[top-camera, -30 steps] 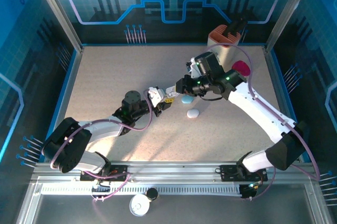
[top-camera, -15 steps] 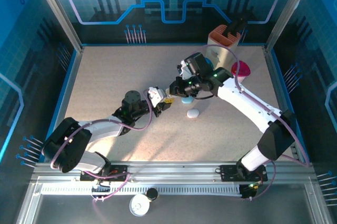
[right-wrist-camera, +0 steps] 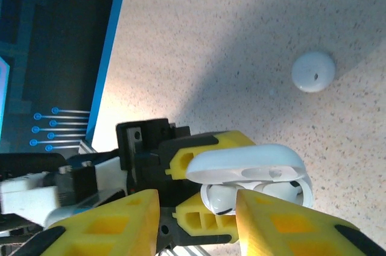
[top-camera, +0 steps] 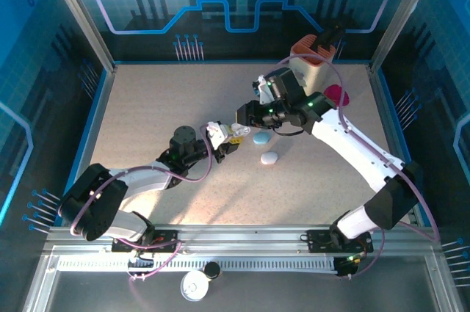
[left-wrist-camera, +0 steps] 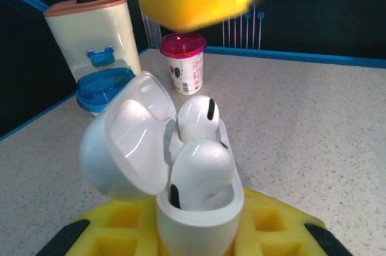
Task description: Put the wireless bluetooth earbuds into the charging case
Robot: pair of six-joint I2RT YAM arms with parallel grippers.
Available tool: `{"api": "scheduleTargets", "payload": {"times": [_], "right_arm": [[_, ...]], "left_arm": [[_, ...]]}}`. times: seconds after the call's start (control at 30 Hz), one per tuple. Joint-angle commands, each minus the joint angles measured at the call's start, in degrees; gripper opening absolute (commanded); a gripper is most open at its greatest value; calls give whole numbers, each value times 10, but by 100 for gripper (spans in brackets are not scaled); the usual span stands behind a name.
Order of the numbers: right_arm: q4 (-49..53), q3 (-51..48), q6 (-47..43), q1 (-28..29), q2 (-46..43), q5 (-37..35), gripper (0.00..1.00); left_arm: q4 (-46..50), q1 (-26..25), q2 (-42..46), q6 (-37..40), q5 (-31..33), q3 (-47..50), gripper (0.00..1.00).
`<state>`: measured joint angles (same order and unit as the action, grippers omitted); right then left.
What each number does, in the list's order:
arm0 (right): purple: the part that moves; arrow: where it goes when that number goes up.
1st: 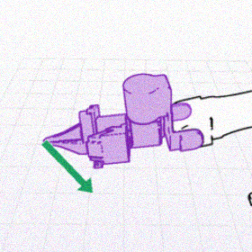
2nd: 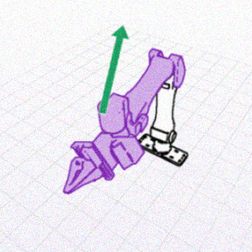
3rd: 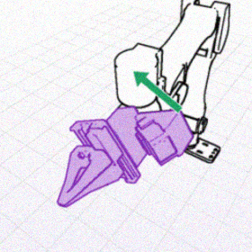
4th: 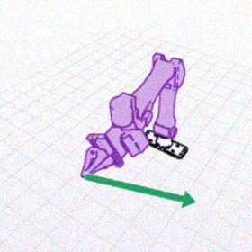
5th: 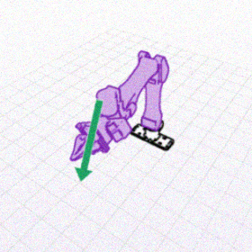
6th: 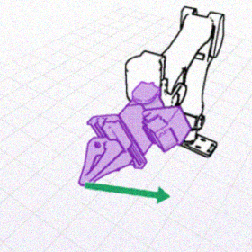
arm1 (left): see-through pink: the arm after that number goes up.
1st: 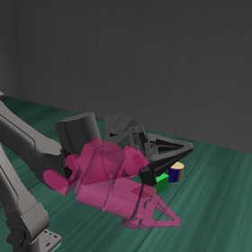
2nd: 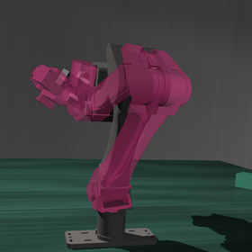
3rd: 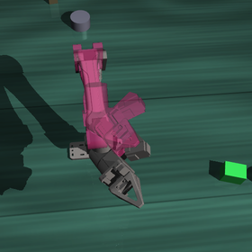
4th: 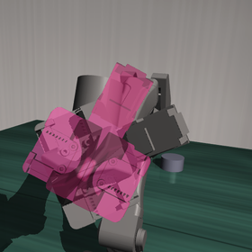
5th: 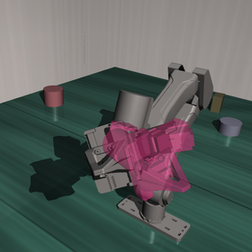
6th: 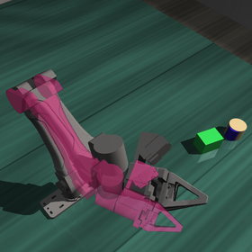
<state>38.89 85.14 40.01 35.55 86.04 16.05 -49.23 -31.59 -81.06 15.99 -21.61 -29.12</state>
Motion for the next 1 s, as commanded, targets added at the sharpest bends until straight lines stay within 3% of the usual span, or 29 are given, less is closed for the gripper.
{"api": "scheduleTargets", "payload": {"times": [0.0, 0.2, 0.43, 0.8, 0.97], "right_arm": [[15, 29, -31, -8, 12, -28, 38], [112, 116, -81, -7, 100, -25, 34], [210, 176, -143, -8, 156, -1, 26], [258, 149, -194, -10, 107, 36, 21], [192, 108, -269, -28, 33, 42, 26]], "left_arm": [[26, 2, 19, 51, -24, -6, 17], [93, 2, 40, 110, -21, -21, 18], [88, 3, 46, 92, -15, -17, 18], [63, 10, 41, 12, -7, -20, 18], [84, 14, 58, -4, -79, -17, 18]]}}
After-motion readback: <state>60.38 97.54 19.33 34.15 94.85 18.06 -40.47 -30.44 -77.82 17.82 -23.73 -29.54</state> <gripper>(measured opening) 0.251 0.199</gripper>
